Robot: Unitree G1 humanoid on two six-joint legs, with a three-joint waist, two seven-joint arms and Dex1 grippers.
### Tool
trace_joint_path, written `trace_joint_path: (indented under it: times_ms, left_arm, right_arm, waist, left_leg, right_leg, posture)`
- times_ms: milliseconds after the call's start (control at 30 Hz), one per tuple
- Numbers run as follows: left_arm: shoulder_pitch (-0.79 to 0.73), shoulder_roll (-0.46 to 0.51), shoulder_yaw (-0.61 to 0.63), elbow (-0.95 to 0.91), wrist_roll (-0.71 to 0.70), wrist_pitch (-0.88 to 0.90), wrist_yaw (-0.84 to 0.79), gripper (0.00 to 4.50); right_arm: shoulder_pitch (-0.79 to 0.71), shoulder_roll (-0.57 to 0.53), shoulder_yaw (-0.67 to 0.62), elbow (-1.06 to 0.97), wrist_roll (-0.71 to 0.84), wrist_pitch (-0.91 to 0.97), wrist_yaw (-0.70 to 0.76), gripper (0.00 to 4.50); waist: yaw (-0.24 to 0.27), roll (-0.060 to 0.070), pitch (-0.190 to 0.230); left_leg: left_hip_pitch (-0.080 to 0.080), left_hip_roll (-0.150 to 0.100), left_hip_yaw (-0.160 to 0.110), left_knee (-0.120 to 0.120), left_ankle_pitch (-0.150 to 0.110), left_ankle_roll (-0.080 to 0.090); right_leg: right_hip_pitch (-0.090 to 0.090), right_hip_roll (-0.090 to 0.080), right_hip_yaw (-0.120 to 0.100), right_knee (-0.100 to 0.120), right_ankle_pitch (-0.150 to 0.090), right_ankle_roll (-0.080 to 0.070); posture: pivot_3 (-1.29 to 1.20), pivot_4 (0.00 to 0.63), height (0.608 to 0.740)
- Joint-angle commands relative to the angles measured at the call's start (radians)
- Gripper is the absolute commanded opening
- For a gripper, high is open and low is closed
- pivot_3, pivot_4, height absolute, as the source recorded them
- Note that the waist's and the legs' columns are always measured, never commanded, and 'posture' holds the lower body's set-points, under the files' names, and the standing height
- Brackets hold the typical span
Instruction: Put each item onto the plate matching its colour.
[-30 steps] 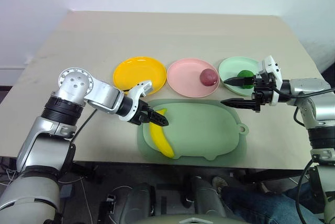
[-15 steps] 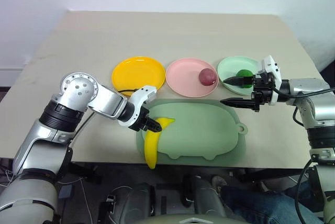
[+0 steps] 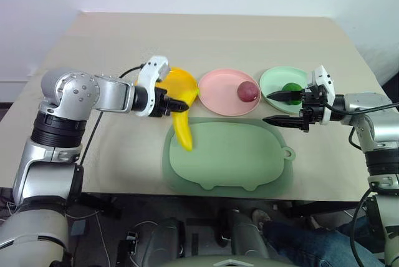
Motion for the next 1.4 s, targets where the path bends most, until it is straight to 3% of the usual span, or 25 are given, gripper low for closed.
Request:
trace_joint_path:
  times_ms: [33, 200, 267, 333, 467, 600, 833, 1200, 1400]
  left_arm:
    - [0.011, 0.0, 0.028, -0.062, 0.085, -0.063, -0.042, 1.58]
    - [0.025, 0.01, -0.002, -0.031, 0.234, -0.079, -0.062, 1.58]
    - [0.048, 0.004, 0.031, -0.002, 0.282, -0.167, -0.106, 1.58]
    - [0.026, -0.014, 0.1, 0.101, 0.28, -0.13, -0.108, 1.58]
    - [0.029, -0.022, 0.167, 0.213, 0.364, -0.236, -0.109, 1.58]
    - [0.038, -0.021, 0.136, 0.225, 0.488, -0.425, -0.179, 1.58]
    - [-0.038, -0.104, 0.283, 0.43, 0.486, -0.377, -0.11, 1.58]
    - [-0.029, -0.14, 0.292, 0.552, 0.589, -0.449, -0.129, 1.58]
    - [-0.018, -0.152, 0.229, 0.535, 0.677, -0.532, -0.185, 3.55]
  right_arm:
    - [-0.032, 0.003, -0.01, 0.004, -0.005, -0.02, 0.001, 4.5]
    - [-0.037, 0.004, -0.015, 0.007, -0.007, -0.017, 0.003, 4.5]
    - [-0.034, 0.005, -0.015, 0.008, -0.011, -0.021, 0.003, 4.5]
    - [-0.033, 0.005, -0.016, 0.006, -0.01, -0.019, 0.001, 4.5]
    - [-0.038, 0.004, -0.017, 0.014, -0.012, -0.017, 0.002, 4.5]
    - [-0.042, 0.007, -0.014, 0.019, -0.017, -0.021, 0.001, 4.5]
    - [-0.041, 0.013, -0.013, 0.015, -0.021, -0.02, 0.0, 4.5]
    - [-0.035, 0.008, -0.021, 0.002, -0.017, -0.015, -0.007, 4.5]
    - [-0.034, 0.008, -0.022, 0.0, -0.016, -0.014, -0.011, 4.5]
  waist:
    - [-0.001, 0.0, 0.0]
    - [-0.001, 0.0, 0.0]
    - [-0.001, 0.0, 0.0]
    - [0.0, 0.0, 0.0]
    - [-0.001, 0.0, 0.0]
    - [0.002, 0.0, 0.0]
    - [-0.001, 0.0, 0.0]
    - [0.0, 0.0, 0.0]
    - [-0.001, 0.0, 0.0]
  left_leg:
    - [0.0, 0.0, 0.0, 0.0, 0.0, 0.0]
    - [0.0, 0.0, 0.0, -0.001, 0.0, 0.0]
    - [0.0, 0.0, 0.0, -0.001, 0.0, 0.0]
    - [0.0, 0.0, 0.001, 0.0, 0.0, 0.0]
    - [0.0, 0.0, 0.0, 0.0, 0.0, 0.0]
    - [-0.001, 0.0, 0.001, 0.0, 0.0, 0.0]
    - [-0.001, 0.0, 0.001, -0.001, 0.0, 0.001]
    - [-0.001, 0.001, 0.001, -0.001, 0.0, 0.001]
    - [-0.001, 0.001, 0.001, -0.001, 0.0, 0.001]
  right_leg:
    - [0.0, 0.0, 0.0, 0.0, 0.0, 0.0]
    - [0.0, 0.0, 0.0, 0.0, 0.0, 0.0]
    - [0.0, 0.0, 0.0, 0.0, 0.0, 0.0]
    - [0.0, 0.0, 0.0, 0.0, 0.0, 0.0]
    - [-0.001, 0.0, 0.0, 0.0, 0.0, 0.0]
    - [-0.001, 0.0, 0.0, 0.0, 0.0, 0.0]
    - [-0.001, 0.0, -0.001, 0.0, 0.0, 0.0]
    - [-0.001, 0.0, -0.001, 0.0, 0.0, 0.0]
    - [-0.001, 0.0, -0.001, 0.0, 0.0, 0.0]
  posture:
    - [0.0, 0.15, 0.74]
    - [0.0, 0.15, 0.74]
    - [0.0, 0.15, 0.74]
    - [0.0, 0.15, 0.74]
    - [0.0, 0.15, 0.74]
    - [0.0, 0.15, 0.74]
    - [0.0, 0.15, 0.74]
    - [0.0, 0.15, 0.74]
    - [0.0, 0.15, 0.74]
